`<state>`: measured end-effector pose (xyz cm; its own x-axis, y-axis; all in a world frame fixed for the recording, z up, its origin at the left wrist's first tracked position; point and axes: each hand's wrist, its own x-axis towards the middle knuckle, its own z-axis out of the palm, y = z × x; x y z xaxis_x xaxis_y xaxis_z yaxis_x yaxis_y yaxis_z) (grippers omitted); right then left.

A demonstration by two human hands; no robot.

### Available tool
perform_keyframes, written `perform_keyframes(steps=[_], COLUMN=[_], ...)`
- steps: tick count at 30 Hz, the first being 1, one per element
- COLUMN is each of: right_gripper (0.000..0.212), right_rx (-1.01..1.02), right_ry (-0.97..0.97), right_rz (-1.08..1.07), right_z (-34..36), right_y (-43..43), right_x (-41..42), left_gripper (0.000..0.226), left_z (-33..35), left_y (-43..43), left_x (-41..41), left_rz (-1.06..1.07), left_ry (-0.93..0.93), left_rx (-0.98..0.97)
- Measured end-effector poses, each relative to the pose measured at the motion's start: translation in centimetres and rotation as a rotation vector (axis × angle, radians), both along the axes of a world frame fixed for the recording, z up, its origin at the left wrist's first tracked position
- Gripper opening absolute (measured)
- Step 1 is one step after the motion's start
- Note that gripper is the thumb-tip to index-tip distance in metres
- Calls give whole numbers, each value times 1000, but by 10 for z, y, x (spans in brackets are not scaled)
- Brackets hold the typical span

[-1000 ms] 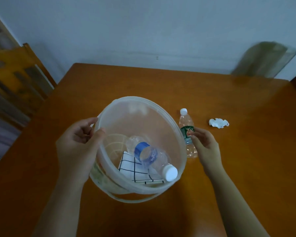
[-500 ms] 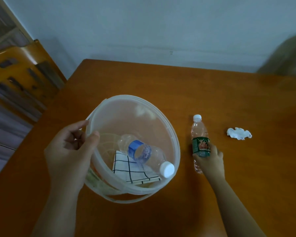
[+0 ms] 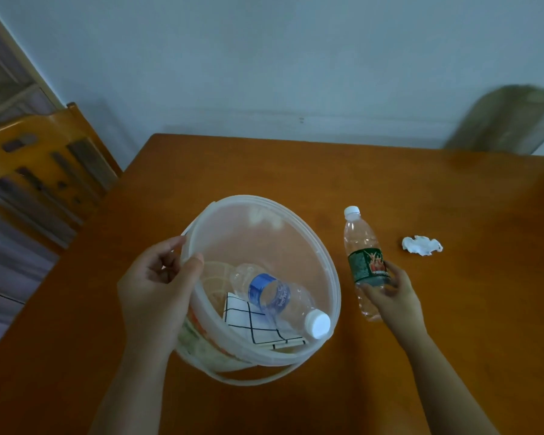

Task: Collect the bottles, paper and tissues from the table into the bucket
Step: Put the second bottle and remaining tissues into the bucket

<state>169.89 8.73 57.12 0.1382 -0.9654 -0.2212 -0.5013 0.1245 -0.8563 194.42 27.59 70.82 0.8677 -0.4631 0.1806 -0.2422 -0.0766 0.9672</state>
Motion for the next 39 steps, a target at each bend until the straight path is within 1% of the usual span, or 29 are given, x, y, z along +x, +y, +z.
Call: perform_keyframes(steps=[6, 9, 13, 16, 22, 31, 36, 39], right_gripper=[64, 59, 58, 56, 56, 58, 57, 54], right_rx=[-178, -217, -255, -258, -259, -356, -388, -421], right_ry=[-84, -117, -101, -46, 156, 387, 388, 404], right_rz=[114, 165, 246, 344, 541, 623, 660, 640], right_z=[56, 82, 108, 118, 131, 129, 124, 120], right_y=[28, 41, 54, 61, 68, 67, 70, 69], right_x=[-19, -27, -32, -36, -39, -20, -10, -6], left_gripper=[27, 24, 24, 23, 27, 28, 32, 34], left_z=[-2, -2, -2, -2, 1, -2, -3, -4], left_y=[9, 12, 11, 11, 9, 10, 10, 11], left_x=[-7, -9, -12, -16, -23, -40, -48, -48], left_rz=[10, -2, -28, -65, -123, -259, -306, -299], left_ry=[71, 103, 101, 77, 44, 32, 19, -5], left_rx=[-31, -35, -11, 13, 17, 16, 19, 19])
